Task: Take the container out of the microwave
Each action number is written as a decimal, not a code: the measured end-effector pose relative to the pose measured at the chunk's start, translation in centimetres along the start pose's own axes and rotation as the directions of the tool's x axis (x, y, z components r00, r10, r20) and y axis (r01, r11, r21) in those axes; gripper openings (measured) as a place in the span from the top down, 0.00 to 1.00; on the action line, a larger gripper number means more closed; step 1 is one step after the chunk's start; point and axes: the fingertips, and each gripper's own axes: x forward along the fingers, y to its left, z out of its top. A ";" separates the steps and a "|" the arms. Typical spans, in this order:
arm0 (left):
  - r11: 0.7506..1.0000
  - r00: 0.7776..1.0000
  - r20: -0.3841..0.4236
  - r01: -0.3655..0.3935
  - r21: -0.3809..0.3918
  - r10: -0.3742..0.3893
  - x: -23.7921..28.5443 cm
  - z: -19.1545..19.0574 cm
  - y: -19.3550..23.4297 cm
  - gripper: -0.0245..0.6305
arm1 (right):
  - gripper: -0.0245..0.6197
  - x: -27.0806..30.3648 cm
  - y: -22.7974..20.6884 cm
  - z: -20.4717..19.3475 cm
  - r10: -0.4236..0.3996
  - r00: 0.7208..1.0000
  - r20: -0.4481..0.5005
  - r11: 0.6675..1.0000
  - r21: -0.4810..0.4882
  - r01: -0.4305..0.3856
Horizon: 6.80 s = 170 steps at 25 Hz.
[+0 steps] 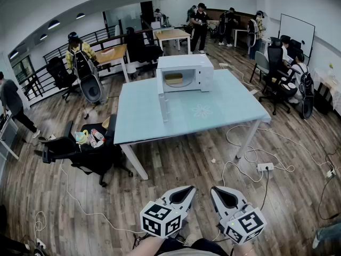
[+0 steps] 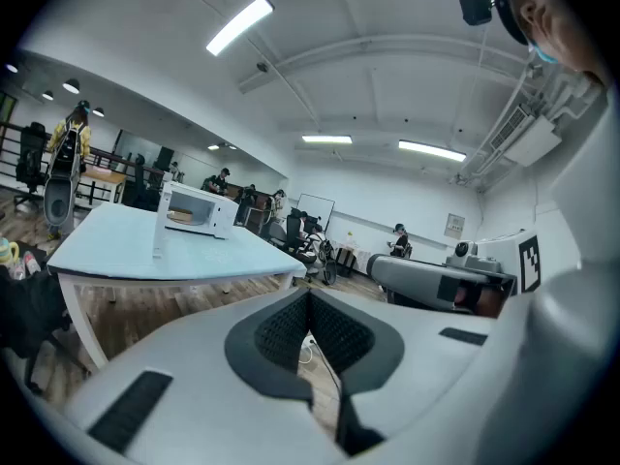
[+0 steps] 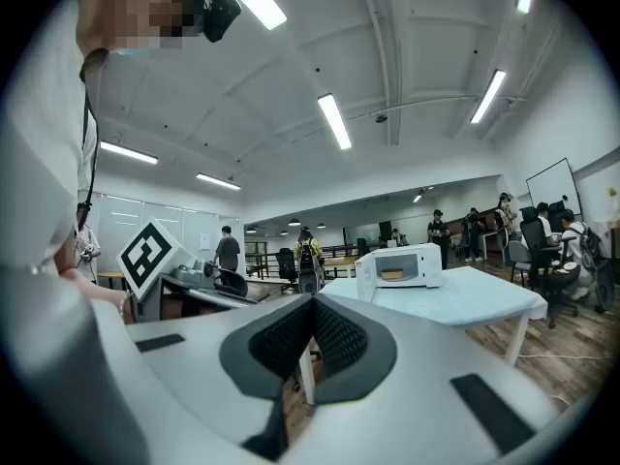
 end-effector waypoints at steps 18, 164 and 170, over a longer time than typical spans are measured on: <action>0.986 0.997 0.001 -0.071 0.154 0.071 2.2 2.6 2.2 0.95 | 0.95 1.4 -2.8 1.2 -0.017 1.000 -0.019 0.996 -0.091 0.016; 0.976 0.975 -0.120 -0.197 -0.091 0.186 48.3 21.3 56.7 0.95 | 0.81 84.1 -50.1 -1.0 0.077 0.939 -0.336 0.728 -0.625 -0.283; 0.976 0.977 -0.113 -0.191 -0.108 0.179 48.3 21.3 56.7 0.95 | 0.81 86.3 -51.5 -1.6 0.020 0.934 -0.358 0.700 -0.662 -0.268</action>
